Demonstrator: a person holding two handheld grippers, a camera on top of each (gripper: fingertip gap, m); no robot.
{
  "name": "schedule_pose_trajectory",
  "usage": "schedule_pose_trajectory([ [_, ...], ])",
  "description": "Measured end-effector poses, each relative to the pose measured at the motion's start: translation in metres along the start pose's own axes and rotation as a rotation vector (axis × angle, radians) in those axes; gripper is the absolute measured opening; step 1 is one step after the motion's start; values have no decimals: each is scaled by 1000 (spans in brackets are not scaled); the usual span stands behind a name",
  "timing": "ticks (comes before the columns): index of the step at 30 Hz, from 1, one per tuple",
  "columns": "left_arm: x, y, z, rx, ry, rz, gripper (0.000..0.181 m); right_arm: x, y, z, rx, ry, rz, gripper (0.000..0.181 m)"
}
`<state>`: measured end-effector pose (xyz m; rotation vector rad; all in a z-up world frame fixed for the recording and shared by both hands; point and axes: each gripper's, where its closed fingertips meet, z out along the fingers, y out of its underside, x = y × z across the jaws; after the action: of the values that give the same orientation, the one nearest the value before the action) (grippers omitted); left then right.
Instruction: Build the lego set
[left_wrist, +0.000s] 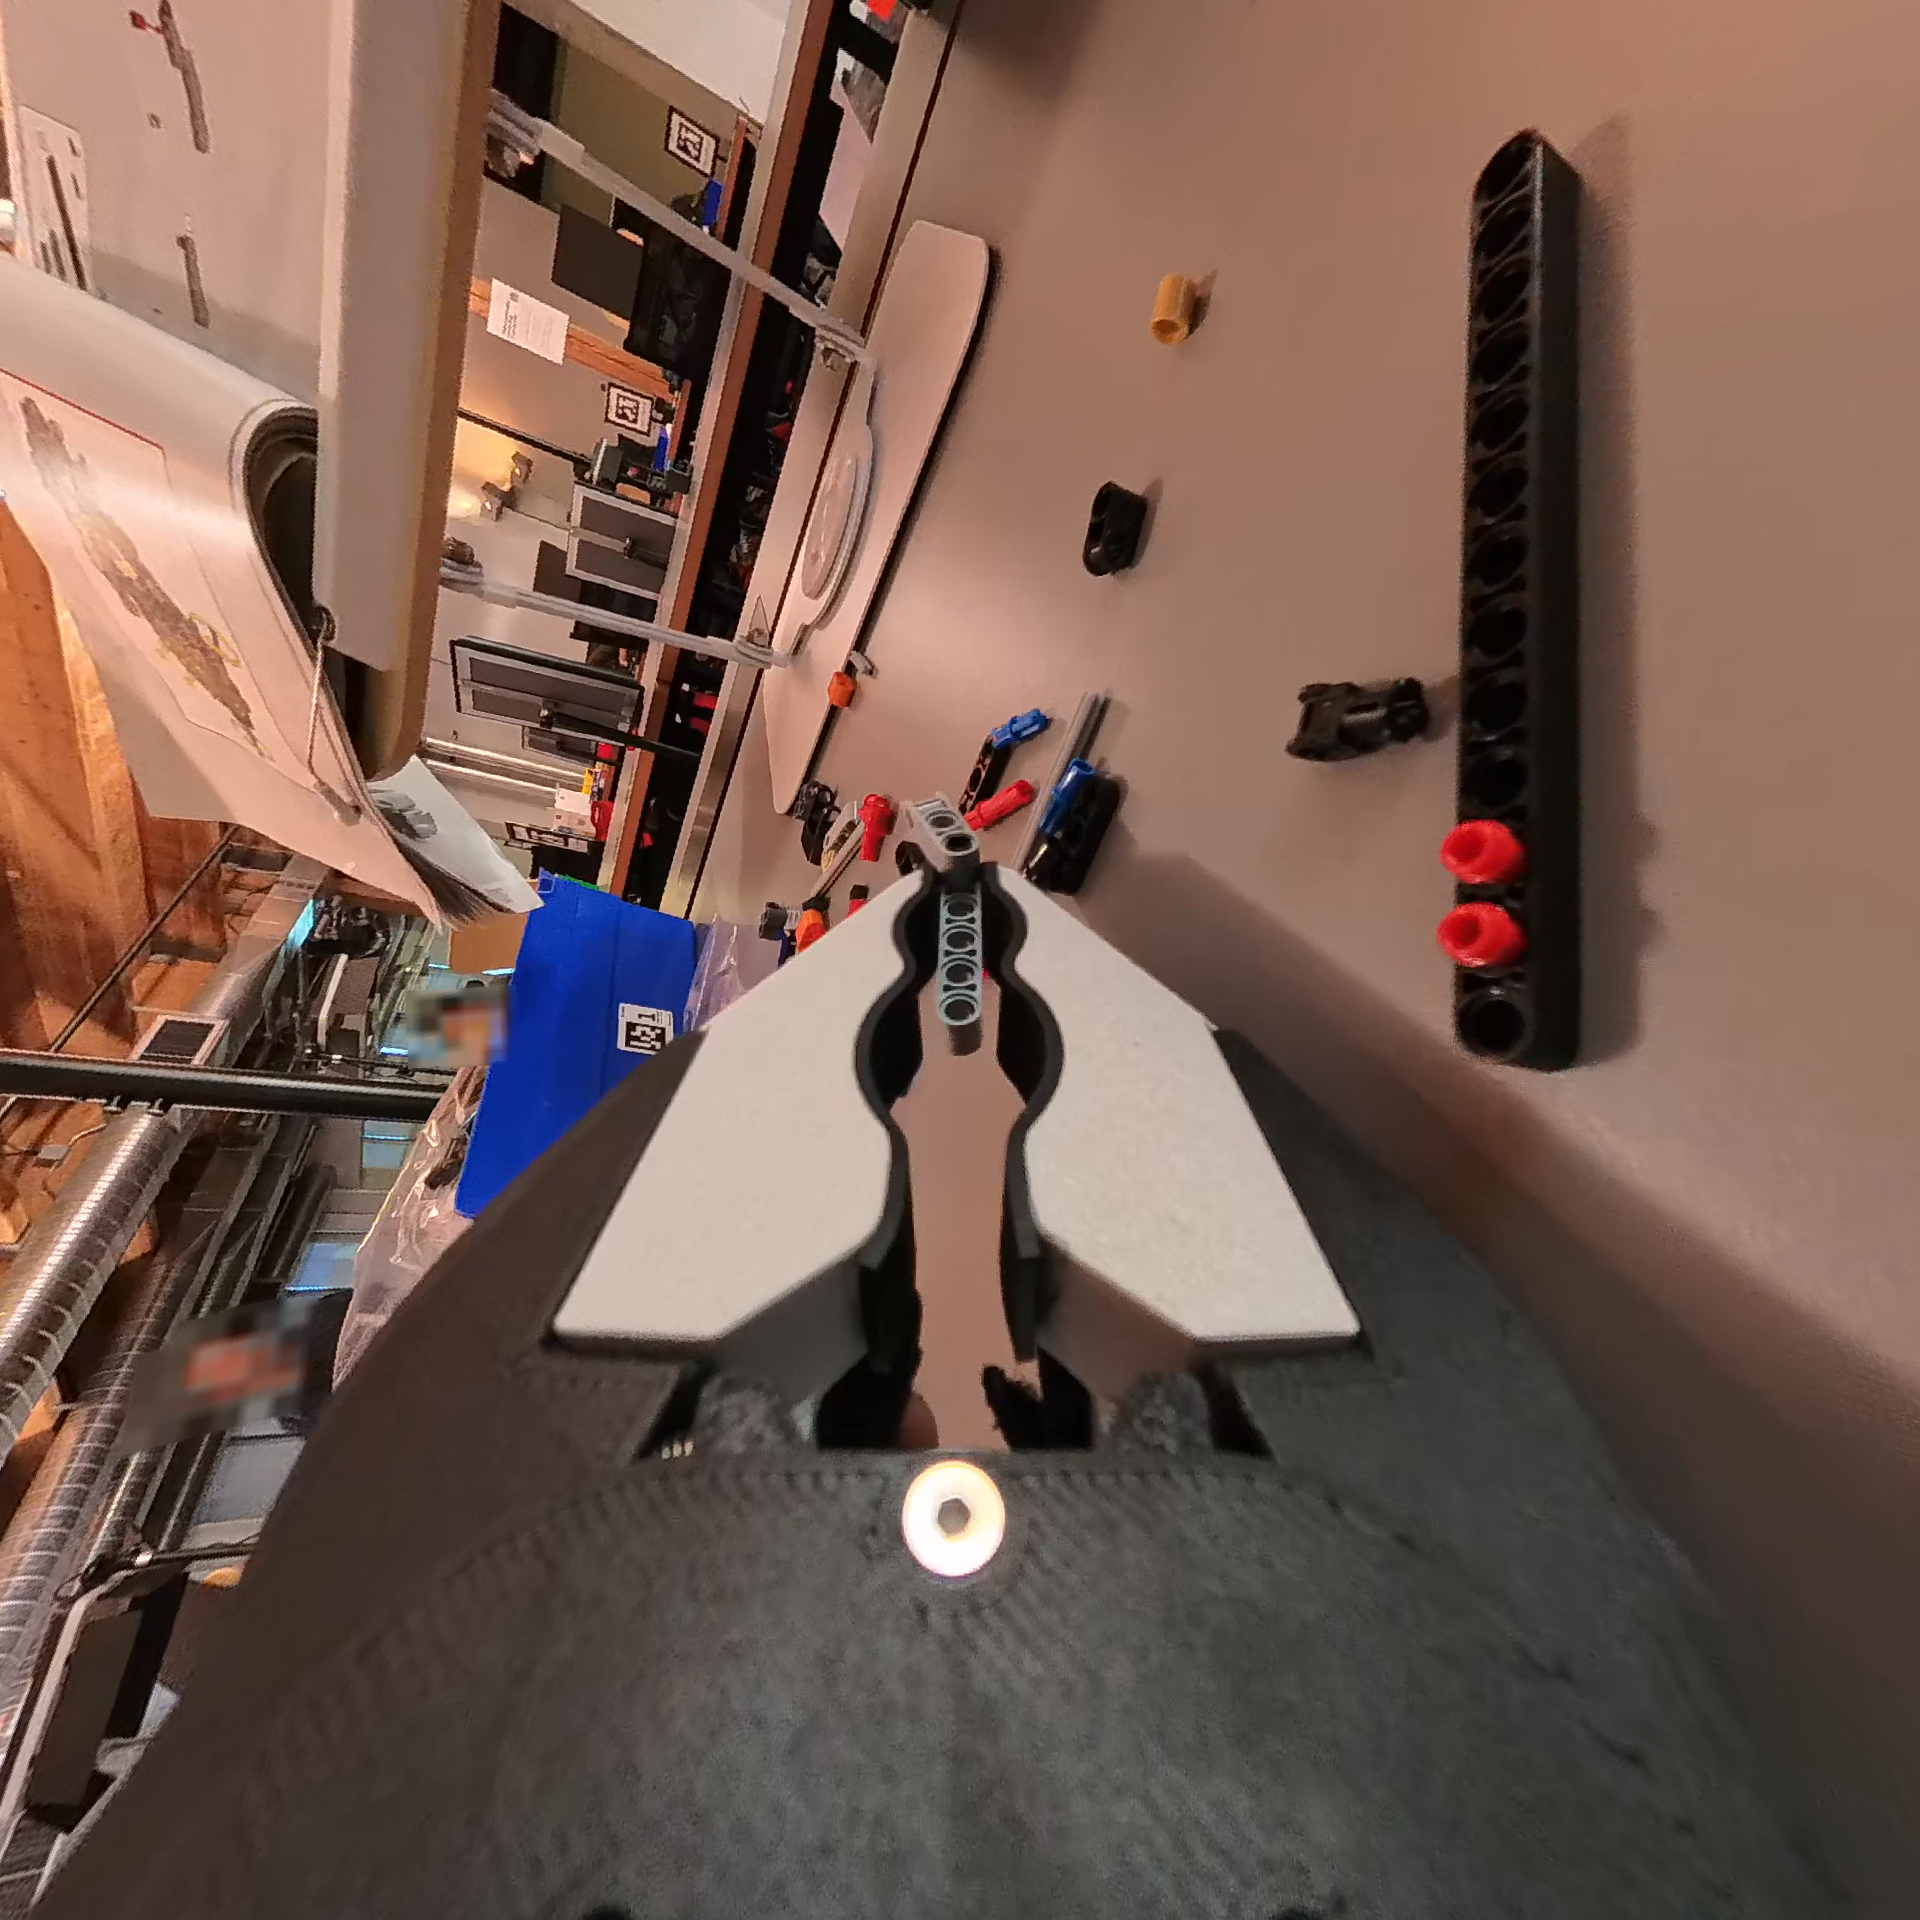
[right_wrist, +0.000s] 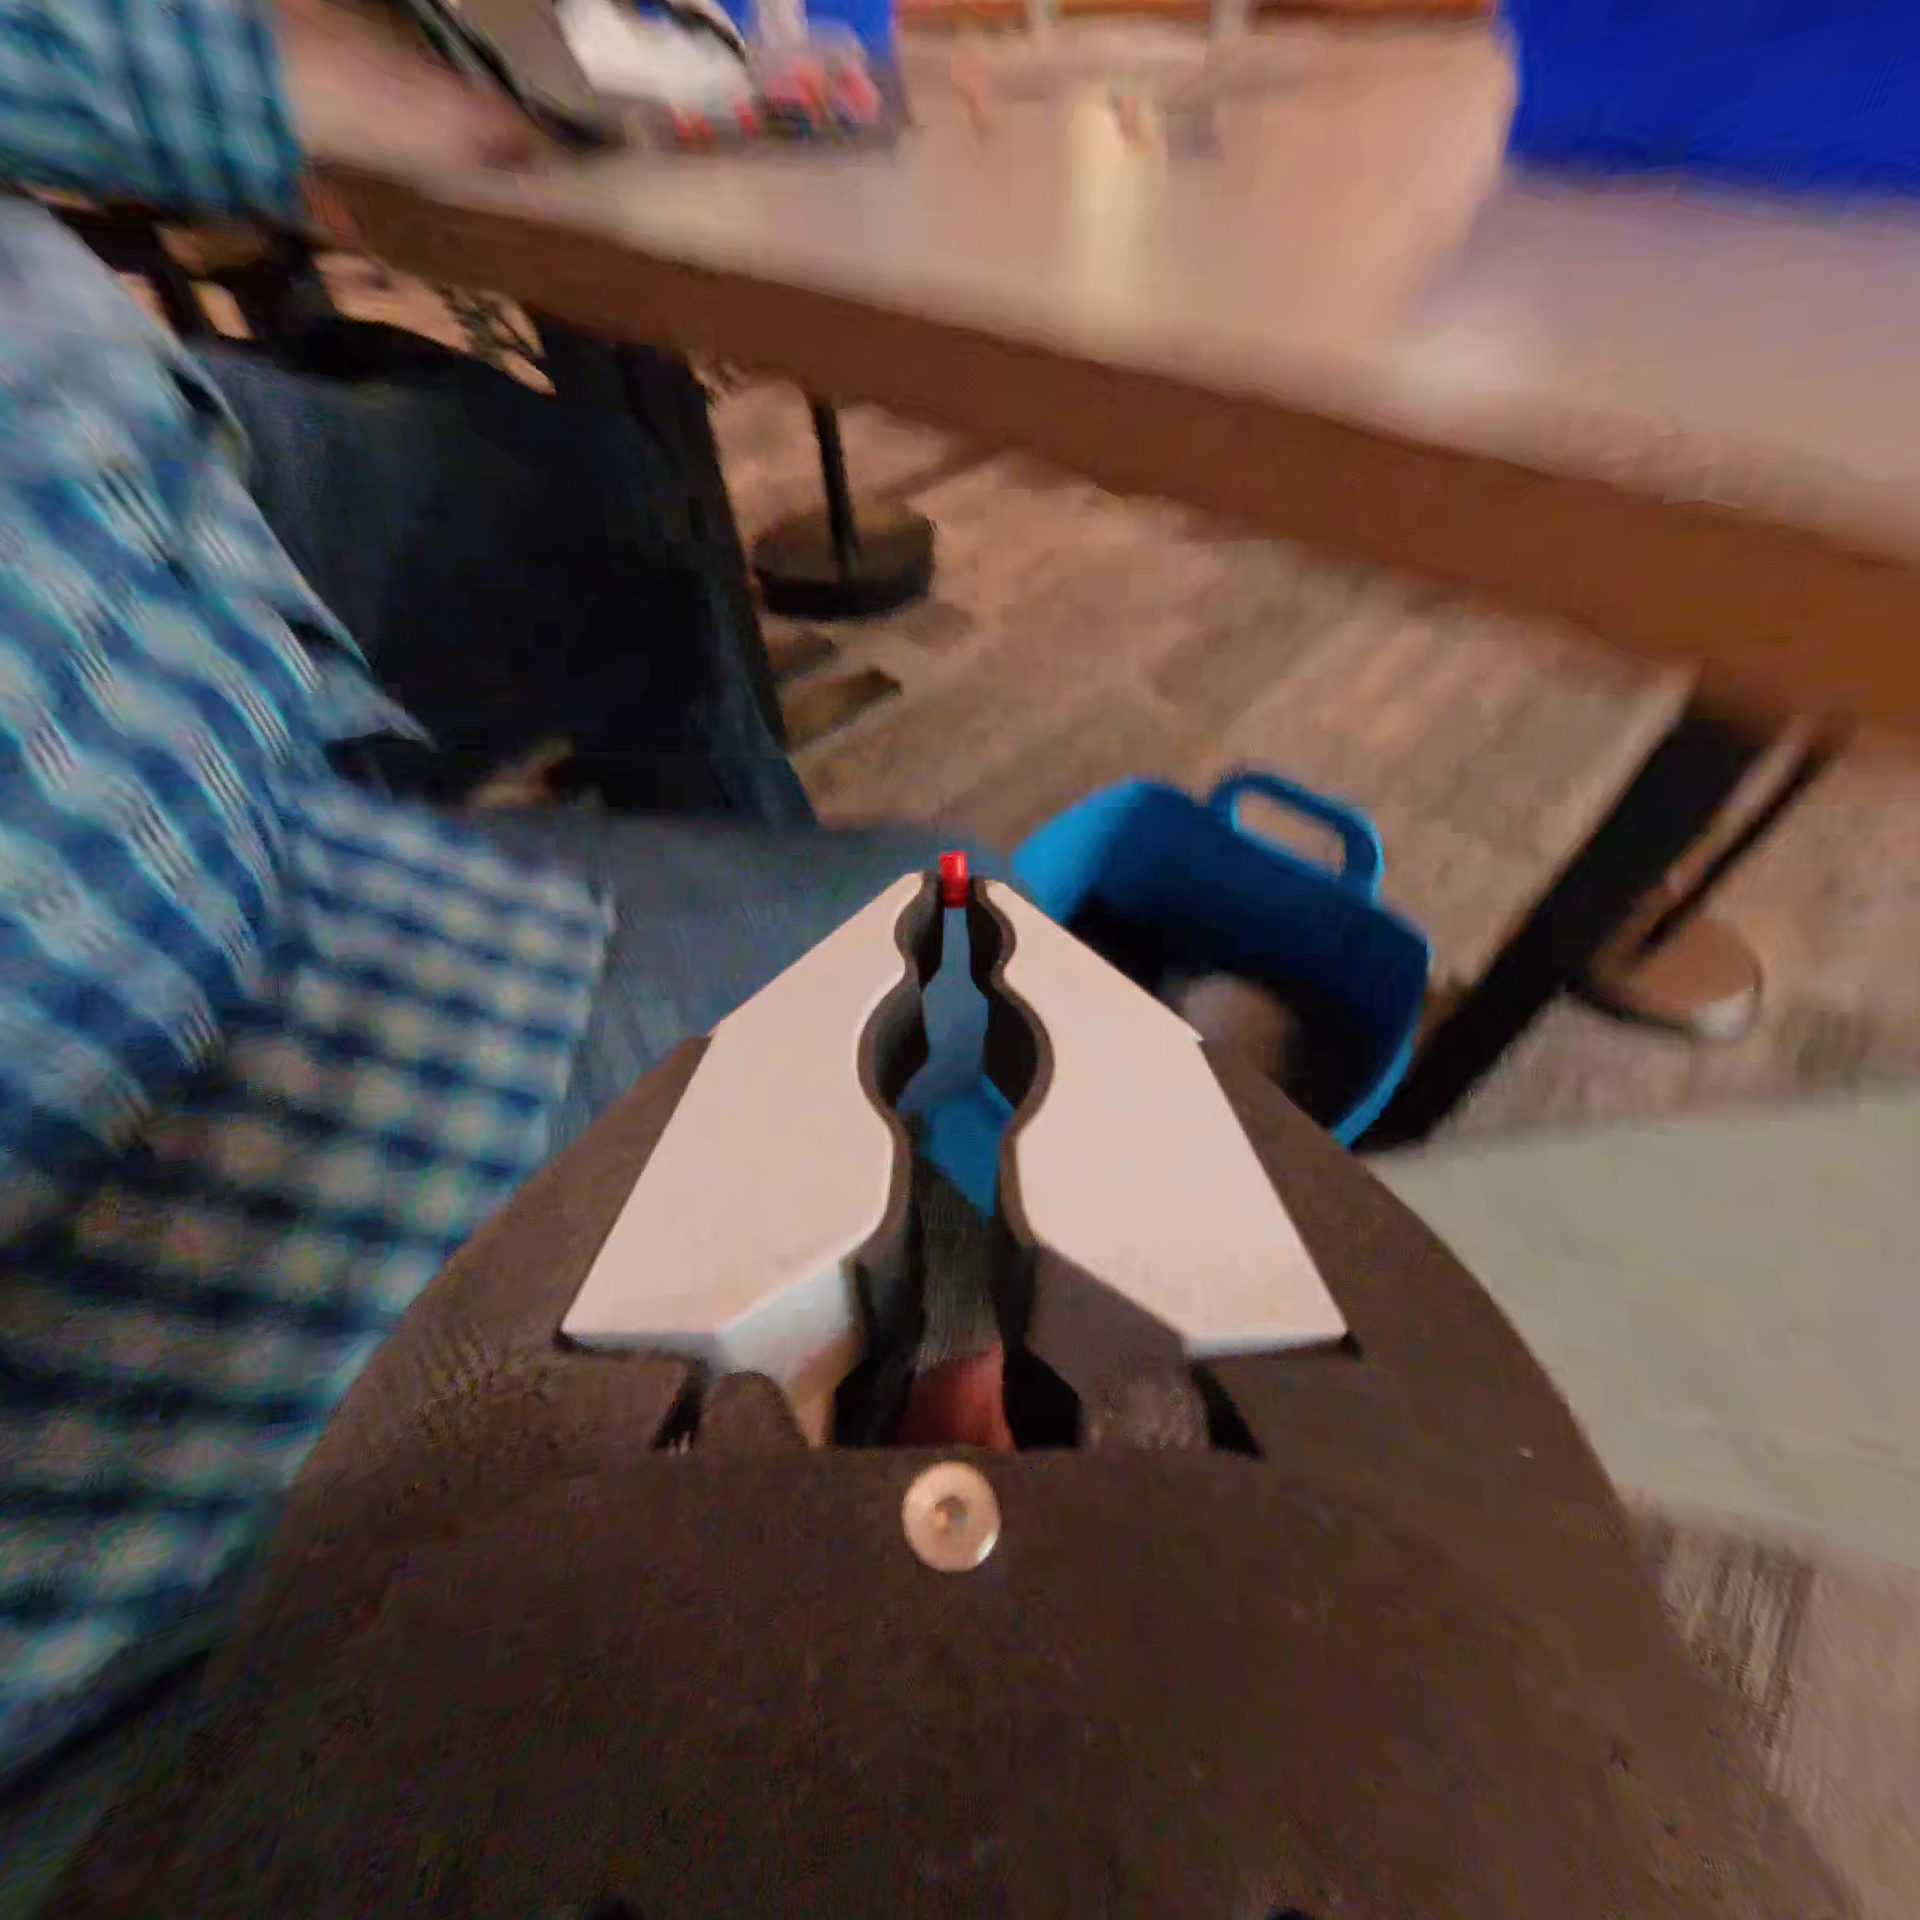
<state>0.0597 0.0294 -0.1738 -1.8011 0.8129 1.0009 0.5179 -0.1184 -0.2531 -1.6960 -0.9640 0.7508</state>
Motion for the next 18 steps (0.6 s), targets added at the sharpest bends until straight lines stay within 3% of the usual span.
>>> schedule_pose_trajectory([
  [5,6,-4,-2,32,78,-27,5,-39,-155,80,164,-195,-195,3],
  [10,13,-5,-6,57,237,-143,6,-43,-250,186,197,-283,-315,2],
  [13,11,-4,-5,66,369,-294,6,-47,-277,251,136,-366,-325,2],
  [18,6,-8,-4,65,516,-512,4,-46,-271,340,-51,-449,-414,2],
])
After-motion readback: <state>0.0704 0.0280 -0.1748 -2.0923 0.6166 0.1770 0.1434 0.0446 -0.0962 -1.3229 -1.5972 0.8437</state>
